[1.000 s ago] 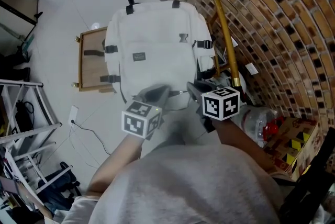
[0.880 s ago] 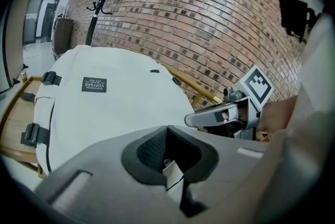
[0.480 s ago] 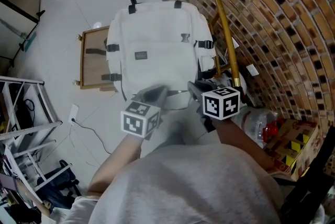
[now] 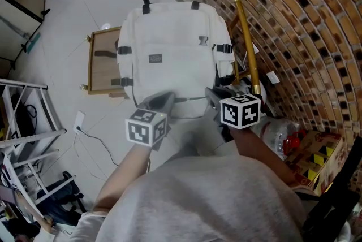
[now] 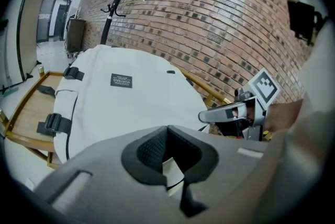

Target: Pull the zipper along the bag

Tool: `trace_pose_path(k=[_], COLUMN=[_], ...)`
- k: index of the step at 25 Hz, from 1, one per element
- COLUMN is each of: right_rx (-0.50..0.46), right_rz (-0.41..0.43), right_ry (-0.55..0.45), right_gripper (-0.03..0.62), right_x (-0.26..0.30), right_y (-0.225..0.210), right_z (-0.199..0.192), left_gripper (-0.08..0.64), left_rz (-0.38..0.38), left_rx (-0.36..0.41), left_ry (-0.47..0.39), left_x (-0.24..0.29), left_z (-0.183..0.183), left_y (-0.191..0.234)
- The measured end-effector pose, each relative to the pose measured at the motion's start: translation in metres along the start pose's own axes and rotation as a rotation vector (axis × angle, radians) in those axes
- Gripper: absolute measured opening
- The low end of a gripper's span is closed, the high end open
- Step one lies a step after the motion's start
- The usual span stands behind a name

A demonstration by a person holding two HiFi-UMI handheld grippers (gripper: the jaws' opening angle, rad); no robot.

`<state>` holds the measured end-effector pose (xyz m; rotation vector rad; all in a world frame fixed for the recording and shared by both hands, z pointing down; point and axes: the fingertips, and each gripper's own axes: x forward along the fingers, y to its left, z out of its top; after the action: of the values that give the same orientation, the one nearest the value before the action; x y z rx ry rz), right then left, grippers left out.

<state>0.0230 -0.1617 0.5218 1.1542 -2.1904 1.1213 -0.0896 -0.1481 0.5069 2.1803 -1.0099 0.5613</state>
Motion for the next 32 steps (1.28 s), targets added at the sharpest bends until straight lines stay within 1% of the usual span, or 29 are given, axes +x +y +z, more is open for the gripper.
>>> trace_pose_path(k=[5,13,18,23,32], right_rx=[0.003,-0.011,-0.016,-0.025,-0.029], right_rz=[-0.011,-0.029,-0.035,-0.036,-0.04], right_ry=[-0.002,-0.005,-0.005,-0.002,0.001], right_gripper=[0.025,0.025,0.025,0.025,0.025], right_x=[-0.001,-0.001,-0.001,-0.001,-0.001], right_y=[-0.002,-0.001,-0.002,-0.002,-0.002], right_z=[0.001,0.001,0.001,0.001,0.002], left_gripper=[0.006,0.008,0.008,0.008,0.008], left_rz=[0.038,0.061,0.079,0.103,0.122], left_rx=[-0.029,-0.051,-0.069,-0.071,-0.074], left_ry=[-0.002,-0.022,-0.029,-0.039,-0.041], left_x=[-0.01,-0.018,-0.027,-0.031,-0.035], left_z=[-0.005,-0.007,-0.008,-0.008,-0.011], left_y=[0.017,0.023,0.034,0.04,0.044])
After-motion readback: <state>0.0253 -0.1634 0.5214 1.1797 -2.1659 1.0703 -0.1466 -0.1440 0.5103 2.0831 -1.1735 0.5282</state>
